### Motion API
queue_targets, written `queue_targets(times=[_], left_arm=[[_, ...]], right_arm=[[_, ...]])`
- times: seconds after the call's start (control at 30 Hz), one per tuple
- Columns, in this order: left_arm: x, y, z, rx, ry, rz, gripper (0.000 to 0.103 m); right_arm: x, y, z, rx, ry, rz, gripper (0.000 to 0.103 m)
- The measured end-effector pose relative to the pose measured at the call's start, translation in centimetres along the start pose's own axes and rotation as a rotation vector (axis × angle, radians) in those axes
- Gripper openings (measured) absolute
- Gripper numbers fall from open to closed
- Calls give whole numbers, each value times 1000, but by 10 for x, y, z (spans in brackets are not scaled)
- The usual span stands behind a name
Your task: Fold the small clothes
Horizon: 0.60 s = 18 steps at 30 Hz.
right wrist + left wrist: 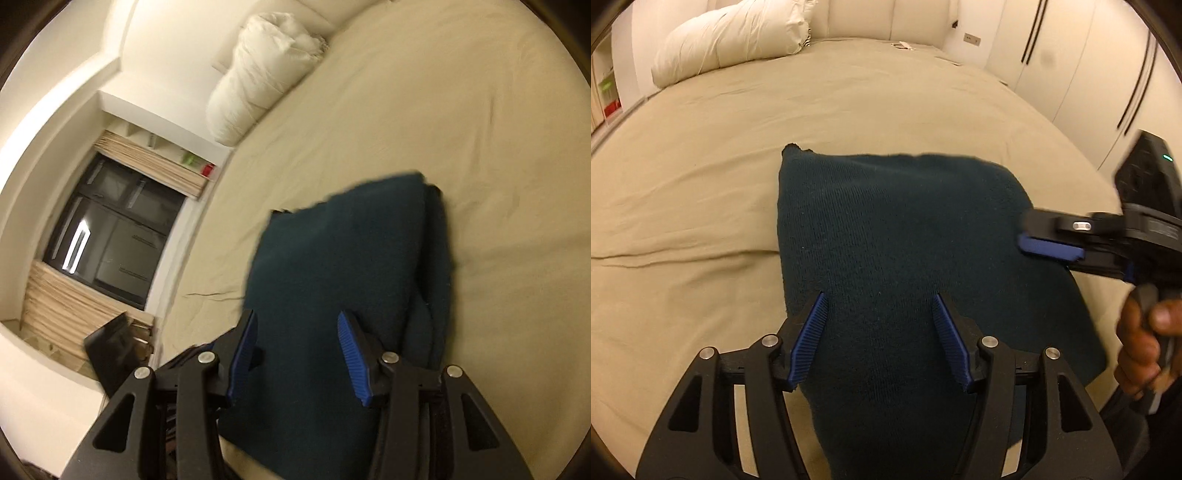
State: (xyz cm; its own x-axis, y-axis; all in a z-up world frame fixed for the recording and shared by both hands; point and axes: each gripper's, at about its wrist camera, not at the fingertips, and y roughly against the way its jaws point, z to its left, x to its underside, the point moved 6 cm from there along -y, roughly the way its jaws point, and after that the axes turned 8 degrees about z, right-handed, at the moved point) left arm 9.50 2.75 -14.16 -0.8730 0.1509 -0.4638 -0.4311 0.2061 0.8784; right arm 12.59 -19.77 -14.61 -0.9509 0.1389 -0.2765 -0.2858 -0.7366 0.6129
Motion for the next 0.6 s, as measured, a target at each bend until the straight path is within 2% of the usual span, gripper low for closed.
queue_targets(times=[0.03,0.13,0.23,0.3,0.33,0.4,0.47,0.6], left_arm=[[1,-3,-1,-6,-5,1,58],[2,-10,-2,-21,-14,1,58],[1,-12,-4,-33,-20,-2,58],[4,-10,0,-35,-16,-5,58],[4,-11,0,-34,-11,-4,58],[2,-14,3,-26,-5,-3,58],[3,-14,3,-26,-3,-4,58],[1,-19,3,-30,-2,-6,58]], right_arm=[[-1,-3,-7,8,-12,6,35],[-2,0,-29,-44,-75,-17,20],[-5,15,-50,-39,-123,-74,11],[-3,28,-56,-16,-151,-99,12],[-1,36,-53,4,-145,-112,18],[2,45,-36,11,-96,-119,19],[13,49,-12,-45,-33,-99,19],[42,44,10,-44,29,-36,20]])
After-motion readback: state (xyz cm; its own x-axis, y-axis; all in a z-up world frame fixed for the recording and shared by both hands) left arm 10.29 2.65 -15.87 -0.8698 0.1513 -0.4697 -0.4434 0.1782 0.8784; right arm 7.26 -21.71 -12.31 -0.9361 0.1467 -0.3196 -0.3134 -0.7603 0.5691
